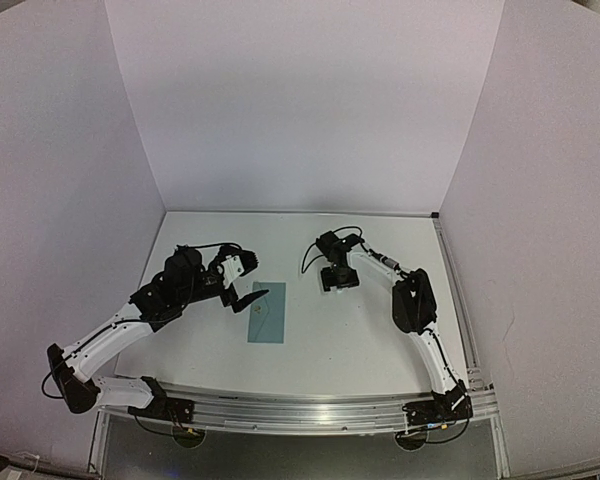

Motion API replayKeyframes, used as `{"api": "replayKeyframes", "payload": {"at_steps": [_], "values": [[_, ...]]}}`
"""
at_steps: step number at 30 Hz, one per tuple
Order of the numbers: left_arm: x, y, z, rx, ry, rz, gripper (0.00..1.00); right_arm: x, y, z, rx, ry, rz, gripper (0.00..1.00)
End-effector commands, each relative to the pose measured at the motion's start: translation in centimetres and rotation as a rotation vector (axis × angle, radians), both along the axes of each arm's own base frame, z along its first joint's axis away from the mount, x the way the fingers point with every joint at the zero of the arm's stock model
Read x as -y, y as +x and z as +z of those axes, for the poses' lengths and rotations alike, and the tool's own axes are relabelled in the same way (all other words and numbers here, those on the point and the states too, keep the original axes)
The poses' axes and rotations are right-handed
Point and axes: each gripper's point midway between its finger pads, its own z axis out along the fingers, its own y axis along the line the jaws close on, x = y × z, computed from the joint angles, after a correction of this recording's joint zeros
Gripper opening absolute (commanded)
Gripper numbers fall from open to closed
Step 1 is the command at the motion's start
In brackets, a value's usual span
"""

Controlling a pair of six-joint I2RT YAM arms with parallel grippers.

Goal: Place the letter into the envelope and seal it

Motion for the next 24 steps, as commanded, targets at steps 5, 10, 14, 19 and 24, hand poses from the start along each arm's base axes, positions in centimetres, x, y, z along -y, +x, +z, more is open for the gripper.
{"api": "replayKeyframes", "payload": {"at_steps": [5,10,14,19,24], "values": [[-0.3,-0.1,0.9,0.029,-0.014,0.007,1.0,-1.2,1.9,7.2,0.141,0.087,0.014,0.88],[-0.5,0.2,1.0,0.016,-0.029,0.036,1.0,-1.5,2.7,12.0,0.238,0.131,0.036,0.9],[-1.9,2.4,0.8,-0.042,-0.077,0.175,1.0,-1.6,3.4,17.4,0.344,0.18,0.069,0.92],[-7.7,7.4,-1.1,-0.202,-0.191,0.46,1.0,4.3,5.4,24.3,0.495,0.236,-0.048,0.92],[-16.8,11.2,-4.7,-0.363,-0.351,0.793,1.0,14.7,5.7,25.2,0.575,0.278,-0.217,0.92]]}}
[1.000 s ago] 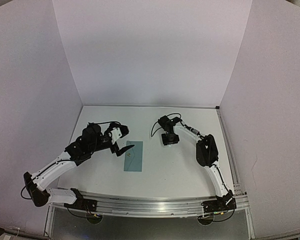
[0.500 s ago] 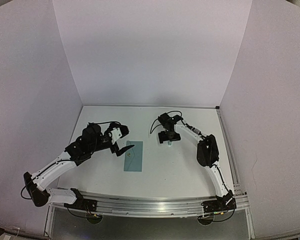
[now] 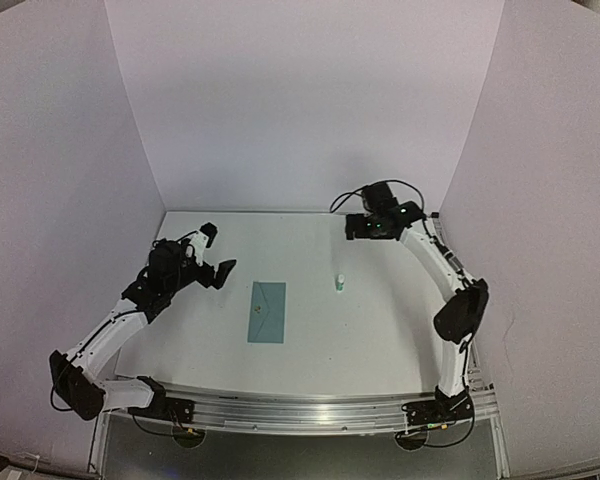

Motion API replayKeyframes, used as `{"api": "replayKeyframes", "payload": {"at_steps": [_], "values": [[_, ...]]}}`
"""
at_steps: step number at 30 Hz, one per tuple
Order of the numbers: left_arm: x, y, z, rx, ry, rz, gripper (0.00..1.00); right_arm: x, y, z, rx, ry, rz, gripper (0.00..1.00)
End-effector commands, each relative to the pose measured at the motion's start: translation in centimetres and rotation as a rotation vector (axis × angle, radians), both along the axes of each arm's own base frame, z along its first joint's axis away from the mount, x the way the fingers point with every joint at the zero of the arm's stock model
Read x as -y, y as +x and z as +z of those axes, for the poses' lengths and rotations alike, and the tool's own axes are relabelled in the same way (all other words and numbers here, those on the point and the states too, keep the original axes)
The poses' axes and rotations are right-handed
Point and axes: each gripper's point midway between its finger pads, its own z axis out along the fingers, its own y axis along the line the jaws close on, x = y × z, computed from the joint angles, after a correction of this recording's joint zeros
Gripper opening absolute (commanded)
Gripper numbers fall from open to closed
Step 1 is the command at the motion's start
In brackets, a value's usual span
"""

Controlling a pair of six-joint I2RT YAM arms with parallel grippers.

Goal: Place the letter into the envelope and seal it

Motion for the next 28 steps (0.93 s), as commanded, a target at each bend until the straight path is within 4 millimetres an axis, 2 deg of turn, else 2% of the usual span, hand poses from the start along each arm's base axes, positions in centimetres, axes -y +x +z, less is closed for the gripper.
{"api": "replayKeyframes", "payload": {"at_steps": [1,5,7,8,10,12,17,19,23,28], "values": [[-8.5,2.8,-2.0,-0.122,-0.213,0.345,1.0,11.2,0.4,2.6,0.119,0.092,-0.184,0.92],[-14.9,2.4,-5.8,-0.163,-0.263,0.53,1.0,17.1,-3.1,1.4,0.201,0.091,-0.265,0.92],[-18.3,1.7,-8.2,-0.196,-0.278,0.643,1.0,19.0,-5.3,-0.1,0.232,0.102,-0.285,0.92],[-19.2,1.1,-9.3,-0.213,-0.285,0.669,1.0,19.5,-6.7,-1.6,0.236,0.099,-0.286,0.92],[-20.8,0.2,-10.5,-0.216,-0.281,0.703,1.0,19.9,-8.2,-2.4,0.308,0.101,-0.27,0.93],[-22.0,-0.9,-11.9,-0.221,-0.275,0.746,1.0,20.1,-10.4,-4.1,0.355,0.095,-0.253,0.93],[-23.9,-3.2,-14.5,-0.279,-0.189,0.812,1.0,20.8,-13.8,-6.2,0.472,0.107,-0.271,0.97],[-24.8,-3.6,-14.9,-0.268,-0.192,0.854,1.0,21.0,-14.9,-7.2,0.488,0.109,-0.277,0.97],[-25.6,-3.9,-15.3,-0.268,-0.246,0.901,1.0,20.9,-16.1,-8.5,0.499,0.126,-0.269,0.97],[-25.3,-3.6,-15.0,-0.269,-0.294,0.883,1.0,21.0,-16.4,-8.4,0.518,0.118,-0.265,0.98]]}}
